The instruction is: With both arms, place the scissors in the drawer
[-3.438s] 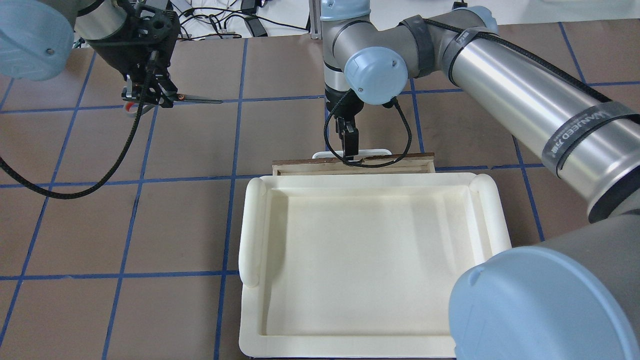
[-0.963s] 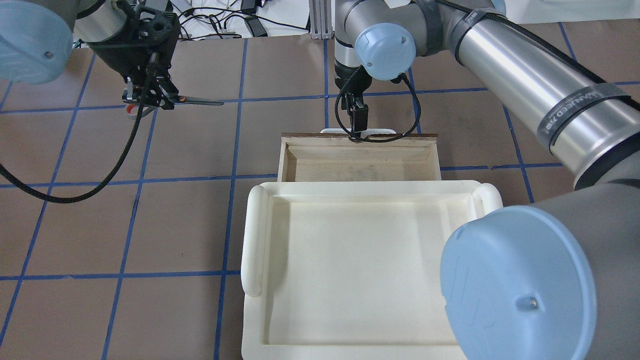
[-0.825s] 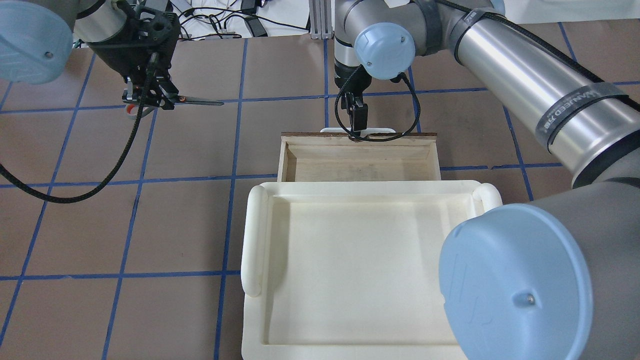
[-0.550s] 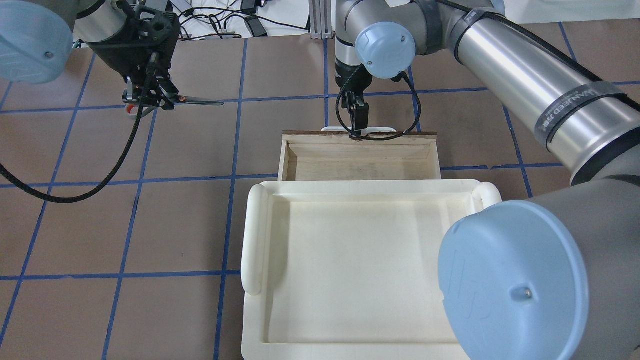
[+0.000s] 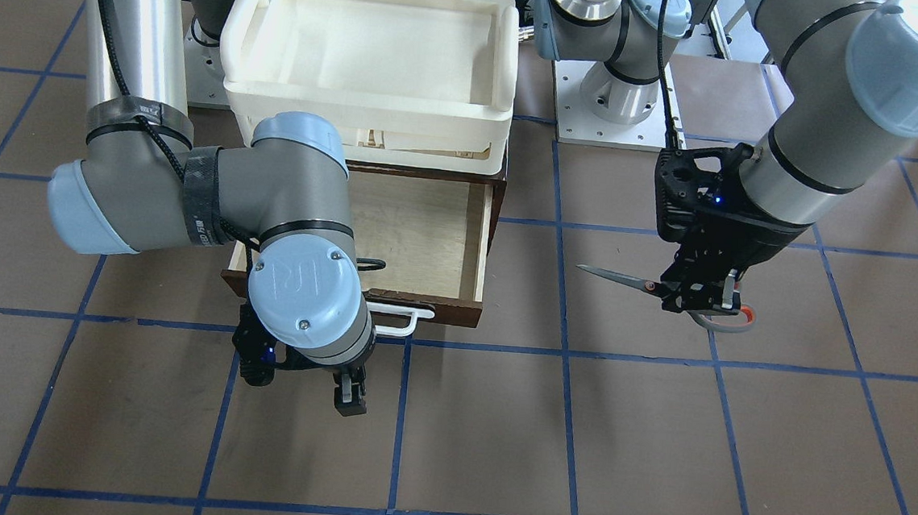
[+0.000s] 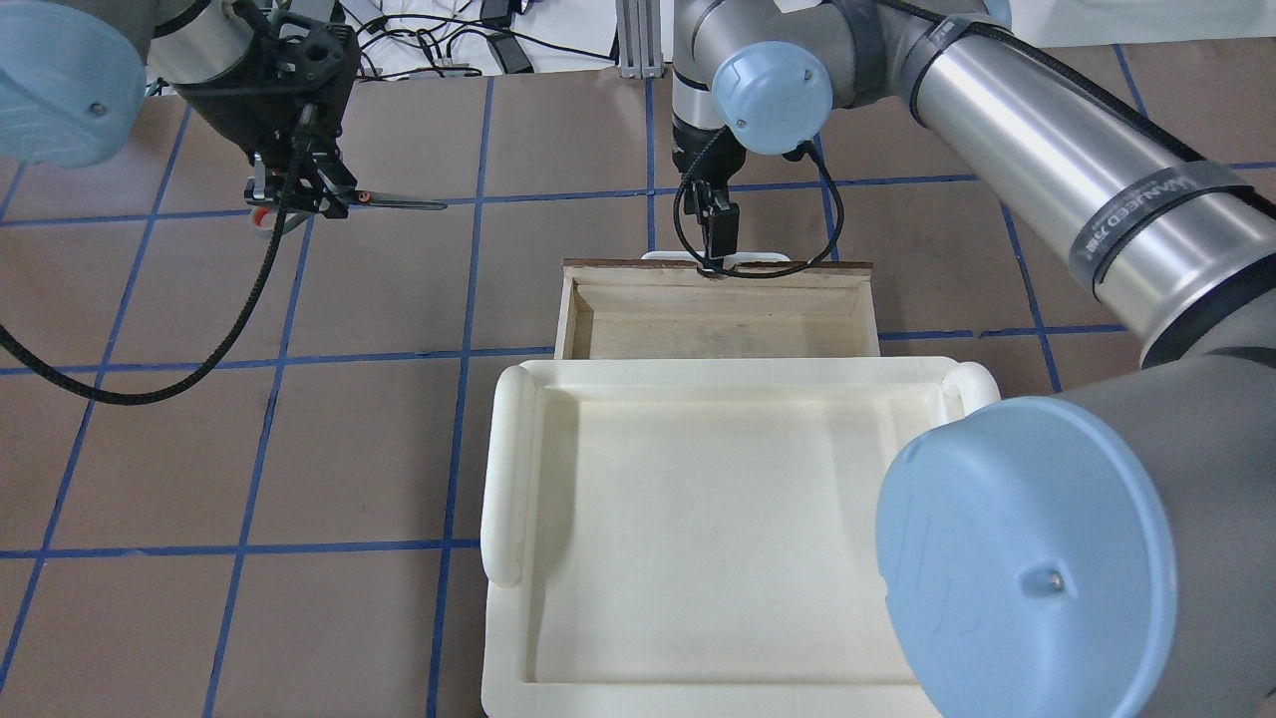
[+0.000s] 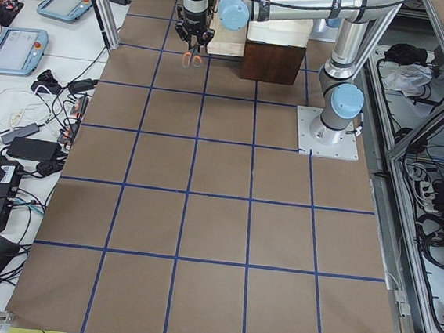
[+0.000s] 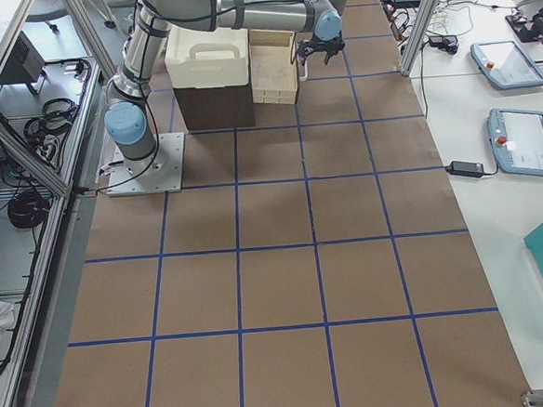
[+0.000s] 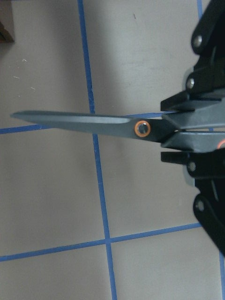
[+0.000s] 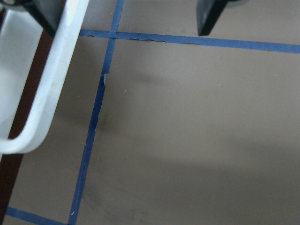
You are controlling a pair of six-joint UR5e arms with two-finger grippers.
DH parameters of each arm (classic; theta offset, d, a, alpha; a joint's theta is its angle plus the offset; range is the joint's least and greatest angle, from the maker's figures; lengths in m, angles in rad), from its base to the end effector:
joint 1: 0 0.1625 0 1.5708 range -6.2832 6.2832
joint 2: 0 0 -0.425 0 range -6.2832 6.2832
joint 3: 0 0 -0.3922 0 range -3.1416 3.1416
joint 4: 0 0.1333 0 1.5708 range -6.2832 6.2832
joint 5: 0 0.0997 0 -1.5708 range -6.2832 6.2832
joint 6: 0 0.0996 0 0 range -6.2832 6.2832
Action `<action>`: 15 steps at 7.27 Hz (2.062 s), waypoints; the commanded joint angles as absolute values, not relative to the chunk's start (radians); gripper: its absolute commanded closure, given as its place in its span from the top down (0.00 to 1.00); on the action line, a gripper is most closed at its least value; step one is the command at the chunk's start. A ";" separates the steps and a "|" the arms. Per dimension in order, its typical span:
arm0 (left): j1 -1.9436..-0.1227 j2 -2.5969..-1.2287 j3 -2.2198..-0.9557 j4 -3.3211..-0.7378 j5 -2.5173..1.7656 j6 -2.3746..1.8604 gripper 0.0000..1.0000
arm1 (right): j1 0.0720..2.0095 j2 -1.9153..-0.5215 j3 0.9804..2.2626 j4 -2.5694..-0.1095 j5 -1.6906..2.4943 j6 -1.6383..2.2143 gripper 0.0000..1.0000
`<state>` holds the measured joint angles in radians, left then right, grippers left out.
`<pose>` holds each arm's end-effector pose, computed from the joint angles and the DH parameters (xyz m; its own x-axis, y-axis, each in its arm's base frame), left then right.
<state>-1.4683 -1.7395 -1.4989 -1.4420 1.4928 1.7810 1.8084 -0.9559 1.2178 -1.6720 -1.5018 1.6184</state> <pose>-0.0826 -0.5760 0.4475 0.1070 0.9931 -0.0475 0.9915 -0.1101 -0.0695 0.3025 -0.6537 0.2941 -0.1858 0.9690 0.1631 0.9821 0.1782 0.0604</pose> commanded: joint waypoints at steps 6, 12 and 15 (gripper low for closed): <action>-1.679 -1.712 -1.497 -1.453 1.514 1.514 0.00 | 1.784 -1.185 1.255 -1.626 -1.601 1.126 1.00; -1.937 -1.793 -1.500 -1.398 1.508 1.282 0.00 | 1.649 -1.397 1.333 -1.591 -1.605 0.366 1.00; -1.956 -1.865 -1.499 -1.330 1.506 1.270 0.00 | 1.596 -1.442 1.333 -1.591 -1.588 0.127 1.00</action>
